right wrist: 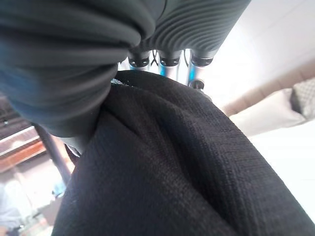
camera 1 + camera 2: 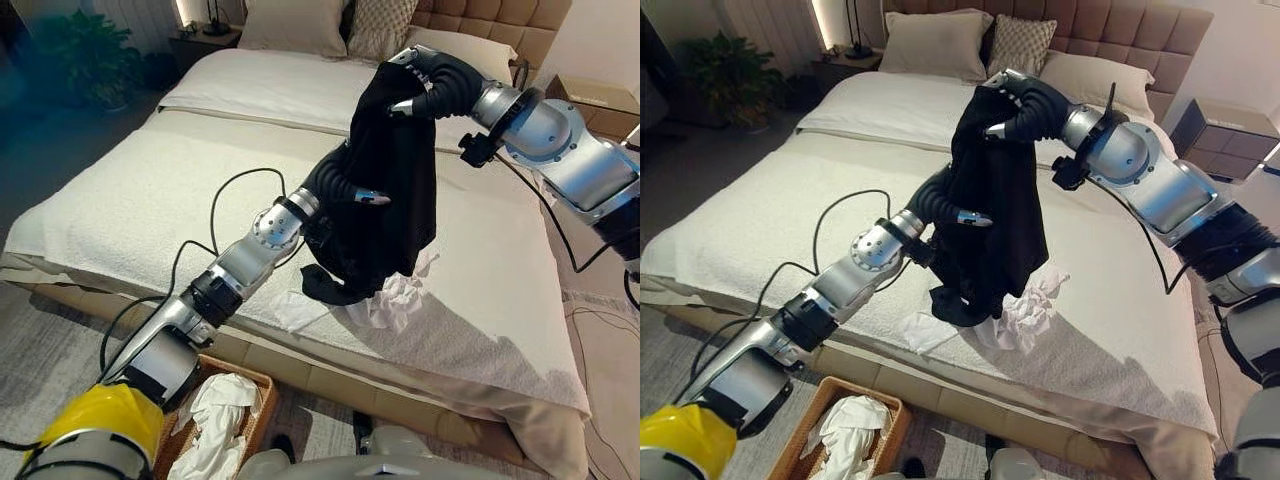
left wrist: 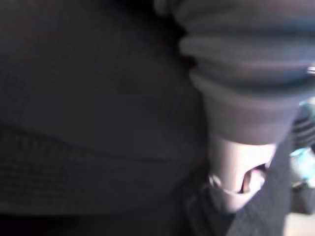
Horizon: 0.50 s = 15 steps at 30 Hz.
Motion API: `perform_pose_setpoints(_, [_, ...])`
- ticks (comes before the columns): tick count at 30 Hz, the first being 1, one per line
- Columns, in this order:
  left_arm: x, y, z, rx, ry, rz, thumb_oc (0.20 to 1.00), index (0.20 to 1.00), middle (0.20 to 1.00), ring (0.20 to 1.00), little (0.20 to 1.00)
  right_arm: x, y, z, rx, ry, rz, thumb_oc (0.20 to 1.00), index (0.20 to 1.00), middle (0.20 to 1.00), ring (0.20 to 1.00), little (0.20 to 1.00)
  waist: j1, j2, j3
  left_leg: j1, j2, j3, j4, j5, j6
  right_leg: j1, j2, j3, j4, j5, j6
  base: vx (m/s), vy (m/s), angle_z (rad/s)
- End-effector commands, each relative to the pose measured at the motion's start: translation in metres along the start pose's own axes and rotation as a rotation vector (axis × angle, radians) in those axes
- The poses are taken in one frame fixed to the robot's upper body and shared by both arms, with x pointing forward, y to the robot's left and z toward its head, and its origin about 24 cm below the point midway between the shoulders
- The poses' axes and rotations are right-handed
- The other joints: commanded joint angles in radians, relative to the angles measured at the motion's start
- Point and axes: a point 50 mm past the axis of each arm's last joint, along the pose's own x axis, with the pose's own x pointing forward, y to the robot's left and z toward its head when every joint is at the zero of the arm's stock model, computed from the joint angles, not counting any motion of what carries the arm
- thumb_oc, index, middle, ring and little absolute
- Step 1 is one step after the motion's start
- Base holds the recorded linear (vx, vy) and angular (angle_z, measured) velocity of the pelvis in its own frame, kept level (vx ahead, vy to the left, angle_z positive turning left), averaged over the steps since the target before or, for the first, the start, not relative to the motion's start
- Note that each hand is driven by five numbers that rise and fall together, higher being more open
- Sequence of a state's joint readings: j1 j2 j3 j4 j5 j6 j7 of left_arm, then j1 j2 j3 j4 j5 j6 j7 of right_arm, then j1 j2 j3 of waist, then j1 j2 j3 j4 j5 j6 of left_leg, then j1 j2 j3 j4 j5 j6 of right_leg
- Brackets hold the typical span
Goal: Pick up clothes into the bucket
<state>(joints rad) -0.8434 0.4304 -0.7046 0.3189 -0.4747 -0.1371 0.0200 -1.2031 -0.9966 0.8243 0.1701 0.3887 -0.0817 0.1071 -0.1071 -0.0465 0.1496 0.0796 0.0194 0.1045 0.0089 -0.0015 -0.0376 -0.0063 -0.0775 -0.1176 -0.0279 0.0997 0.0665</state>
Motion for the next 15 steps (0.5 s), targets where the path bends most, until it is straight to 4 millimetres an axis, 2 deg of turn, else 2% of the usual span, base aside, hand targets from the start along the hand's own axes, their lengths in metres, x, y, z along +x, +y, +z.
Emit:
perform_pose_setpoints(1, [0.015,-0.012,0.004,-0.043,0.007,-0.066,1.0,1.0,1.0,1.0,1.0,0.005,-0.011,0.029,0.064,-0.142,-0.042,0.2,0.2,0.2,0.2,0.2,0.016,-0.032,-0.076,-0.037,0.023,-0.038,0.03,-0.021,-0.04,0.018,-0.05,-0.011,0.079,-0.087,0.088,0.03,-0.016,0.14])
perform_pose_setpoints(7, [0.018,-0.04,0.003,-0.185,0.043,-0.217,1.0,1.0,1.0,1.0,1.0,0.008,-0.005,0.036,0.1,-0.18,-0.023,0.2,0.2,0.2,0.2,0.2,0.011,-0.021,-0.093,-0.021,0.022,-0.045,0.026,-0.023,-0.042,0.041,-0.051,-0.021,0.071,-0.092,0.087,0.01,0.001,0.02])
perform_pose_setpoints(10, [0.017,-0.046,0.003,-0.201,0.059,-0.263,1.0,1.0,1.0,1.0,1.0,0.009,-0.004,0.036,0.098,-0.182,-0.023,0.2,0.2,0.2,0.2,0.2,0.009,-0.018,-0.098,-0.016,0.023,-0.048,0.025,-0.025,-0.042,0.05,-0.052,-0.025,0.068,-0.094,0.088,0.0,0.0,0.0])
perform_pose_setpoints(11, [0.016,-0.047,0.003,-0.203,0.063,-0.271,0.517,0.517,0.517,0.517,0.517,0.008,-0.004,0.037,0.097,-0.185,-0.027,0.2,0.2,0.2,0.2,0.2,0.008,-0.018,-0.099,-0.014,0.023,-0.048,0.025,-0.025,-0.043,0.052,-0.052,-0.026,0.067,-0.095,0.088,0.0,0.0,0.0])
perform_pose_setpoints(12, [0.016,-0.047,0.003,-0.203,0.063,-0.271,0.31,0.31,0.31,0.31,0.31,0.008,-0.004,0.037,0.097,-0.185,-0.027,0.2,0.2,0.2,0.2,0.2,0.008,-0.018,-0.099,-0.014,0.023,-0.048,0.025,-0.025,-0.043,0.052,-0.052,-0.026,0.067,-0.095,0.088,0.0,0.0,0.0])
perform_pose_setpoints(13, [0.015,-0.046,0.001,-0.212,0.067,-0.265,0.2,0.2,0.2,0.2,0.2,0.007,-0.005,0.036,0.102,-0.186,-0.041,0.2,0.2,0.2,0.2,0.2,0.01,-0.018,-0.102,-0.012,0.023,-0.05,0.024,-0.026,-0.042,0.056,-0.052,-0.026,0.064,-0.096,0.088,0.0,0.0,0.0])
perform_pose_setpoints(15, [0.013,-0.045,0.0,-0.219,0.071,-0.258,0.2,0.2,0.2,0.2,0.2,0.006,-0.006,0.035,0.105,-0.186,-0.051,0.2,0.2,0.2,0.2,0.2,0.01,-0.018,-0.104,-0.01,0.024,-0.051,0.023,-0.026,-0.042,0.057,-0.053,-0.026,0.063,-0.096,0.088,0.0,0.0,0.0])
